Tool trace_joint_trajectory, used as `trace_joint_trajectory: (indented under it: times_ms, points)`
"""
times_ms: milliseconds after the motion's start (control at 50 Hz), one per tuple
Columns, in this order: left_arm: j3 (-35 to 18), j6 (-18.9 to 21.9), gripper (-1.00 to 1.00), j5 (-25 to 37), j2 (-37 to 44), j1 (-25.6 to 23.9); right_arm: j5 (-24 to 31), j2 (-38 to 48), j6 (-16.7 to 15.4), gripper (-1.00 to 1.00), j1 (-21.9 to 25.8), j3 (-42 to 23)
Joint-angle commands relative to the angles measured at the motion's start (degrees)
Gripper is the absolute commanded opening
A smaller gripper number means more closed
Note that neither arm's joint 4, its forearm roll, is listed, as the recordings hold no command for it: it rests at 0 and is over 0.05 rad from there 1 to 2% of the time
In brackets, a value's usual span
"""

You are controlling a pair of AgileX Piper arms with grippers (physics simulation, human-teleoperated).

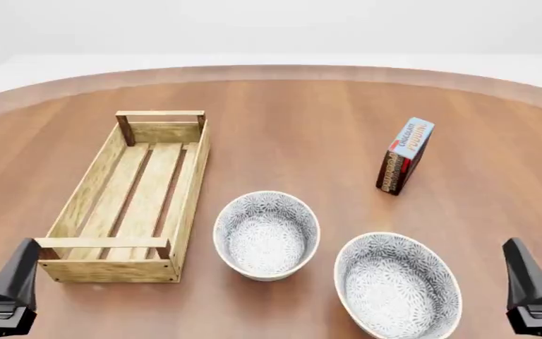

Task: Stack the left bowl on the right bowl and place them in the tray.

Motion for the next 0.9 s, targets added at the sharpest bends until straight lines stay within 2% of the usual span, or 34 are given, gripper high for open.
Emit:
trace_joint_trajectory:
  times_ms: [20, 80, 160, 200, 240, 280, 320, 360, 380, 460, 480, 540, 600, 640, 720, 800, 900]
  points:
    - [-0.15, 0.00, 1.00, -0.06, 0.25, 0.00, 0.49, 0.46, -0.30, 1.00, -1.24, -0.90]
    - [-0.15, 0.00, 1.00, -0.06, 0.25, 0.00, -0.73, 2.91, -0.47, 1.00, -1.87, -0.92]
    - [-0.15, 0.00, 1.00, -0.06, 0.25, 0.00, 1.19, 2.91, -1.60, 1.00, -0.85, -2.68]
    - [-0.15, 0.00, 1.00, -0.06, 0.25, 0.00, 2.20, 4.75, -2.60, 1.00, 0.86, -4.74]
    - [-0.15, 0.00, 1.00, -0.06, 0.25, 0.00, 2.39, 7.98, -1.25, 1.00, 4.40, -7.19]
    - [-0.15, 0.00, 1.00, -0.06, 0.25, 0.00, 2.87, 9.71, -1.31, 1.00, 5.99, -9.00]
    - [-0.15, 0.00, 1.00, -0.06, 0.25, 0.00, 0.92, 18.11, -1.51, 1.00, 8.00, -11.36]
    - [-0.15, 0.00, 1.00, -0.06, 0.25, 0.00, 1.70, 20.77, -1.55, 1.00, 9.29, -14.26]
    - [-0.15, 0.00, 1.00, -0.06, 0.25, 0.00, 1.89, 23.34, -3.62, 1.00, 10.34, -16.17]
    - [-0.15, 0.00, 1.00, -0.06, 0.25, 0.00, 2.21, 31.07, -5.91, 1.00, 15.12, -21.45]
    - [-0.15, 0.00, 1.00, -0.06, 0.25, 0.00, 2.41, 33.79, -7.13, 1.00, 15.18, -22.98]
    - [-0.15, 0.00, 1.00, -0.06, 0.25, 0.00, 2.62, 36.09, -8.13, 1.00, 15.48, -24.86]
    - [-0.15, 0.00, 1.00, -0.06, 0.25, 0.00, 3.55, 39.76, -8.07, 1.00, 15.23, -28.23]
    - [-0.15, 0.00, 1.00, -0.06, 0.25, 0.00, 4.43, 43.03, -5.93, 1.00, 15.45, -30.61]
    - [-0.15, 0.00, 1.00, -0.06, 0.25, 0.00, 5.17, 46.93, -4.28, 1.00, 17.76, -33.16]
    - [-0.15, 0.00, 1.00, -0.06, 0.25, 0.00, 5.63, 54.76, -4.13, 1.00, 19.98, -36.62]
    - [-0.15, 0.00, 1.00, -0.06, 0.25, 0.00, 6.18, 62.08, -1.89, 1.00, 24.23, -39.95]
